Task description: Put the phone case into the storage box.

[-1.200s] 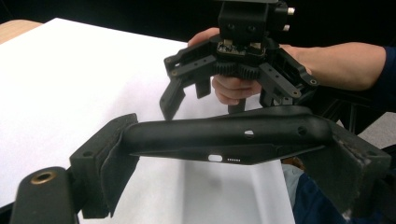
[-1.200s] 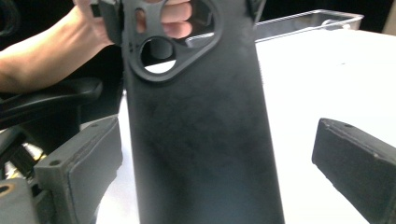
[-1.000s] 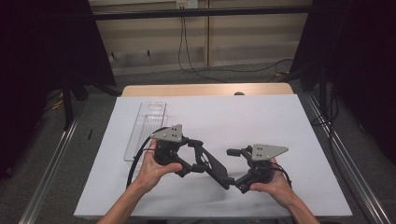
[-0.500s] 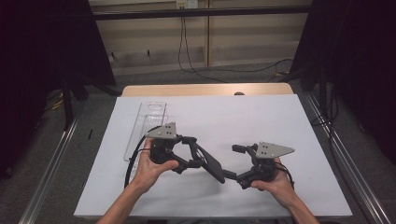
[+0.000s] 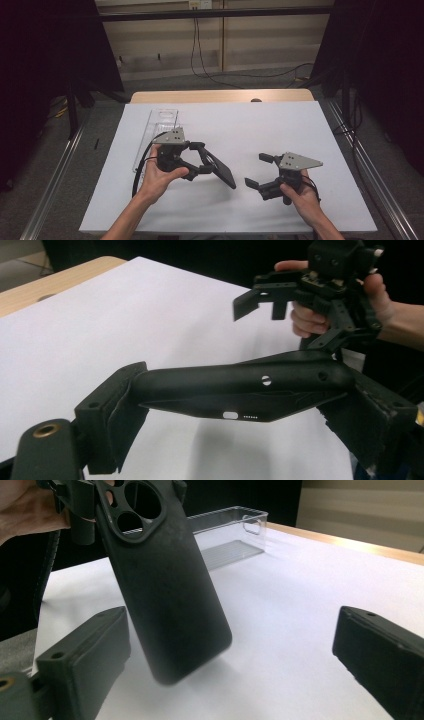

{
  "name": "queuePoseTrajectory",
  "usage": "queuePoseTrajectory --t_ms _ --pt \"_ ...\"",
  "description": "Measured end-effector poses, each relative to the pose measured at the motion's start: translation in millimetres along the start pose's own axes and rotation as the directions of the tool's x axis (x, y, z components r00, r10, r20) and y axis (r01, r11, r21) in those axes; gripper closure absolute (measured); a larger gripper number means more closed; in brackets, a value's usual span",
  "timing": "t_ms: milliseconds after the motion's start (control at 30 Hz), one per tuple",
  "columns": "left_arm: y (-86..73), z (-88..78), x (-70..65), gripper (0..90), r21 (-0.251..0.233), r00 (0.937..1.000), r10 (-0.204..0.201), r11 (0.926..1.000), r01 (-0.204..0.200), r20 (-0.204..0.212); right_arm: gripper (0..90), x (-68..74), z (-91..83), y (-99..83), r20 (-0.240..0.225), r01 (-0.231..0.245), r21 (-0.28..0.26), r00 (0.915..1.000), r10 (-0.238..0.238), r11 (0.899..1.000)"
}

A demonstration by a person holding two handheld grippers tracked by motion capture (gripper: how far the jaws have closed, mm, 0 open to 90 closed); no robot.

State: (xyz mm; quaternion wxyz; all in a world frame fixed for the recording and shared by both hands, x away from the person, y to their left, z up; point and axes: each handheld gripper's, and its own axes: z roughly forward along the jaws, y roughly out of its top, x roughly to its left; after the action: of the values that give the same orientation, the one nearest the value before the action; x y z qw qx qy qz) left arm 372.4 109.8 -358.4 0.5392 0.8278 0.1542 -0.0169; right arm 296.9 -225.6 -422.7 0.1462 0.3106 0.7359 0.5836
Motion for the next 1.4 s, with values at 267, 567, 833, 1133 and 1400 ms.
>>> queuePoseTrajectory --t_ms 267,567,833,1133,1400 --pt "0.9 -6.3 0.9 14.4 -0.009 0.999 -0.012 0.9999 0.012 -0.042 0.2 -3.9 -16.3 -3.9 0.112 -0.001 -0.02 0.9936 0.003 1.0" --pt "2.2 -10.7 4.8 14.4 0.006 0.995 -0.025 0.9996 0.026 -0.096 0.0 -6.6 -33.4 -14.8 0.215 -0.015 -0.033 0.9763 0.022 0.999" --pt "5.3 -14.9 6.2 14.4 0.014 0.9888 -0.032 0.9993 0.034 -0.146 0.3 -5.4 -55.5 -19.9 0.278 -0.035 -0.042 0.9597 0.045 0.999" --pt "8.5 -20.5 11.6 14.4 0.008 0.9795 -0.06 0.998 0.063 -0.192 0.0 -6.3 -68.1 -29.1 0.352 -0.026 -0.081 0.9344 0.053 0.996" --pt "16.7 -29.7 15.3 14.3 0.008 0.9694 -0.07 0.9972 0.074 -0.235 0.0 -4.8 -73.3 -30.5 0.348 -0.016 -0.099 0.9361 0.05 0.995"
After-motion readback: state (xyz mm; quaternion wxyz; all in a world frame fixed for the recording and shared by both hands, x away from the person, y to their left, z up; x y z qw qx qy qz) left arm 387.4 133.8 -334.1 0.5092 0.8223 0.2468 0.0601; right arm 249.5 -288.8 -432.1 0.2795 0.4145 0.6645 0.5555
